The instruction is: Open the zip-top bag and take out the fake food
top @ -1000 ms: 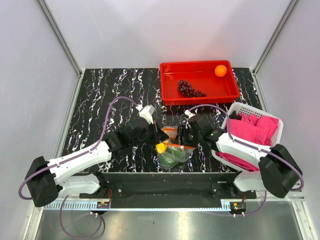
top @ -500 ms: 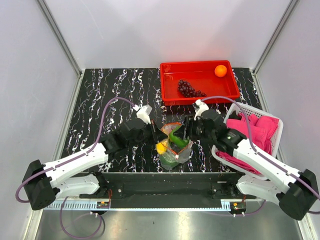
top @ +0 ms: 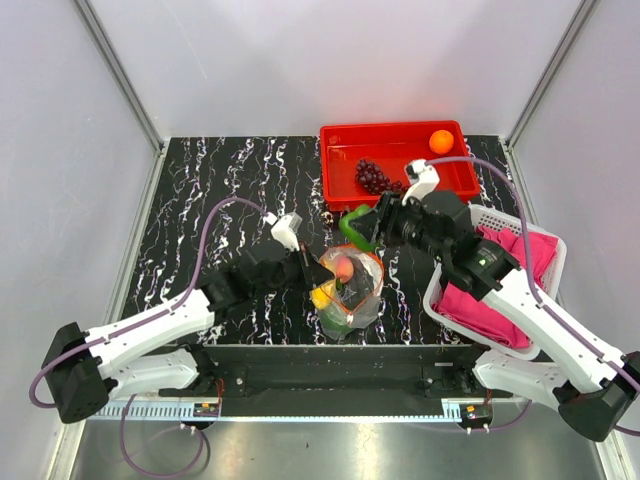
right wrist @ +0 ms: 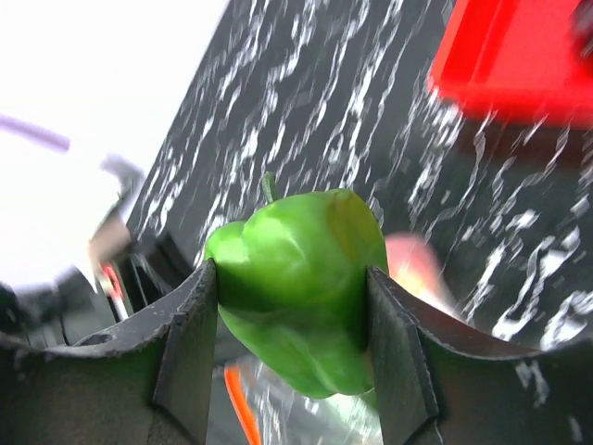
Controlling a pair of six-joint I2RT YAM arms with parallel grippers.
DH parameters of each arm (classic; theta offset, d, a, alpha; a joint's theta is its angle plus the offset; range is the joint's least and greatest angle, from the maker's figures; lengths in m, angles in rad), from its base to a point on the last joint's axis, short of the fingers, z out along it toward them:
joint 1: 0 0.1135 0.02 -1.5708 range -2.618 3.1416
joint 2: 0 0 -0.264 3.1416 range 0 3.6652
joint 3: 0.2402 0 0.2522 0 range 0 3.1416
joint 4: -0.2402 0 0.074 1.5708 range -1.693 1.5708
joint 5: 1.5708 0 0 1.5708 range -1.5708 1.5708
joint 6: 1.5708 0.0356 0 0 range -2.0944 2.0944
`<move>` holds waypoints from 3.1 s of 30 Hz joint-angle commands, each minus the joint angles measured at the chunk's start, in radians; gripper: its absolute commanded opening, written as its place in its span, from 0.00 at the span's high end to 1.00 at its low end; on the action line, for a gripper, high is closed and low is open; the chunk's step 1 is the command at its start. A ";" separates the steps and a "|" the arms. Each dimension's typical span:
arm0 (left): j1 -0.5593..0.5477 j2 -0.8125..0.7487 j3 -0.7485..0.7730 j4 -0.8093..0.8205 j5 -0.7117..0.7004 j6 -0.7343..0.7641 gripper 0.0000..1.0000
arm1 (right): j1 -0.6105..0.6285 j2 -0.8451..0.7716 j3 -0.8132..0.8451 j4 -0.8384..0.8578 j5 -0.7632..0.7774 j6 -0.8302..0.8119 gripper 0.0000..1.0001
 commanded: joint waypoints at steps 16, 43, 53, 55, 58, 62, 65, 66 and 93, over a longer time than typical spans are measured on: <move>0.001 -0.063 -0.043 0.101 0.047 0.059 1.00 | -0.365 0.444 0.396 0.034 0.302 -0.303 1.00; 0.020 0.002 0.017 0.175 0.196 -0.010 1.00 | -0.517 1.131 0.810 -0.136 0.112 -0.185 0.13; 0.030 -0.038 -0.035 0.178 0.153 -0.061 1.00 | -0.497 0.975 0.729 -0.291 0.191 -0.142 0.00; 0.032 -0.035 -0.036 0.170 0.148 -0.062 1.00 | -0.496 0.906 0.681 -0.298 0.160 -0.072 0.00; 0.032 -0.026 -0.028 0.156 0.142 -0.064 1.00 | -0.496 0.805 0.593 -0.274 0.019 -0.055 0.00; 0.032 -0.020 -0.032 0.158 0.136 -0.073 1.00 | -0.514 0.720 0.445 -0.219 -0.362 -0.062 0.00; 0.032 -0.023 -0.049 0.173 0.136 -0.087 1.00 | -0.479 0.619 0.292 -0.157 -0.461 -0.094 0.00; 0.032 -0.025 -0.054 0.179 0.136 -0.091 1.00 | -0.430 0.584 0.261 -0.157 -0.418 -0.107 0.00; 0.029 0.023 0.000 0.158 0.140 -0.069 1.00 | -0.001 0.022 -0.060 -0.207 -0.347 0.010 0.37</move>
